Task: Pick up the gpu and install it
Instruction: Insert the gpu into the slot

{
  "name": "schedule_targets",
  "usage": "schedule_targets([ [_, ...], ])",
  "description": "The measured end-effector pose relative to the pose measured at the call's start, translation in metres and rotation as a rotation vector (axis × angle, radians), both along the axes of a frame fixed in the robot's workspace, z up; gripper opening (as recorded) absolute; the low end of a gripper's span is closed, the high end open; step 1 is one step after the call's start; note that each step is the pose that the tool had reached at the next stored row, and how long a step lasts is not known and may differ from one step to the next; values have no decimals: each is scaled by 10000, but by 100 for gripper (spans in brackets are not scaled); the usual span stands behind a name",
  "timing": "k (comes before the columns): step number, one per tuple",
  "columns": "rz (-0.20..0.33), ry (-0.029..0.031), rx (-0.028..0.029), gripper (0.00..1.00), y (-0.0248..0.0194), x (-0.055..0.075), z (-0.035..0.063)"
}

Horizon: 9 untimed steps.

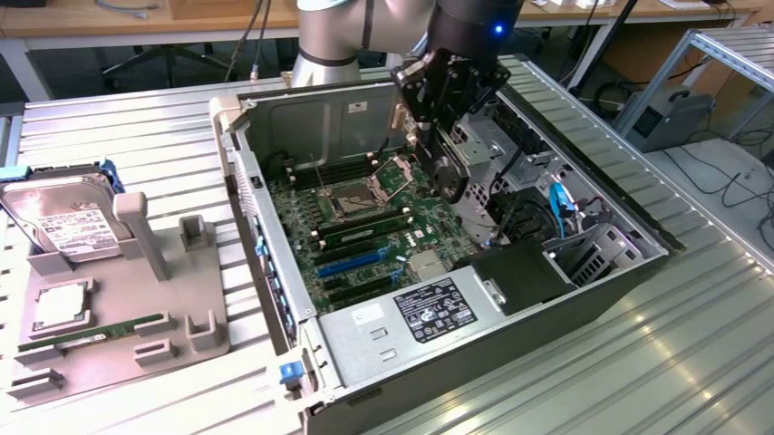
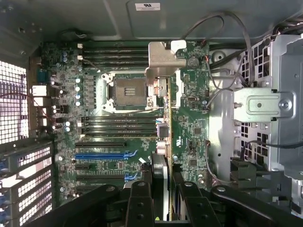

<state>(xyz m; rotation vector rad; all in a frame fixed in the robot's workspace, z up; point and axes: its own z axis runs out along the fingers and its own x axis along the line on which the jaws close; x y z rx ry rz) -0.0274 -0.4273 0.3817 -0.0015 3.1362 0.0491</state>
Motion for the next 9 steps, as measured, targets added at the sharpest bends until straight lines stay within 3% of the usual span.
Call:
schedule_targets([
  [9, 633, 0, 0, 27, 0, 0, 0],
])
